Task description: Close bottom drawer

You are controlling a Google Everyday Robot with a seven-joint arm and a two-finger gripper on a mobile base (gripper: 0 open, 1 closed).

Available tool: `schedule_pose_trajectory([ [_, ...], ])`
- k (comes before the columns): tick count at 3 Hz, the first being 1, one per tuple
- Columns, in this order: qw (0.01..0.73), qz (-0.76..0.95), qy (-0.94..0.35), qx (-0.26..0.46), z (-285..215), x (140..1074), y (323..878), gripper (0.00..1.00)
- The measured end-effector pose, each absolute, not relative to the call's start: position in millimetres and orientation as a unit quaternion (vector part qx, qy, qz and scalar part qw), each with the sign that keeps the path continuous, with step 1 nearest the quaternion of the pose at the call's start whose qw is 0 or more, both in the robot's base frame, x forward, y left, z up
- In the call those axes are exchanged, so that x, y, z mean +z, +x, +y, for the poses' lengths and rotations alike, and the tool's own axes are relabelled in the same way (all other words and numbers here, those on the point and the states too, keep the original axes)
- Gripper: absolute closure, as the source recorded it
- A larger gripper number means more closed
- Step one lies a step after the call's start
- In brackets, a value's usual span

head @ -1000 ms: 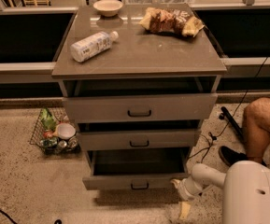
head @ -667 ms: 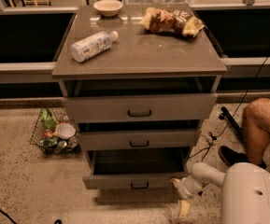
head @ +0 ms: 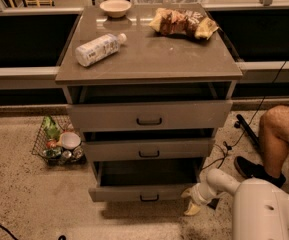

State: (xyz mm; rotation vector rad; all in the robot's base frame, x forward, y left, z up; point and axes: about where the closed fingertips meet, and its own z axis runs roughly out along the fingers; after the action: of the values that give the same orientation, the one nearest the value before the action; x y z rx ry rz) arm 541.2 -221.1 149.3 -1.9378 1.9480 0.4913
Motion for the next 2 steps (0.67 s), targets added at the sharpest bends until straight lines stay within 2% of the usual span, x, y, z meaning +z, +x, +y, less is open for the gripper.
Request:
schedule_pose_trajectory([
  [2, 0.224, 0.689, -0.677, 0.134, -227, 155, 586, 0.87],
])
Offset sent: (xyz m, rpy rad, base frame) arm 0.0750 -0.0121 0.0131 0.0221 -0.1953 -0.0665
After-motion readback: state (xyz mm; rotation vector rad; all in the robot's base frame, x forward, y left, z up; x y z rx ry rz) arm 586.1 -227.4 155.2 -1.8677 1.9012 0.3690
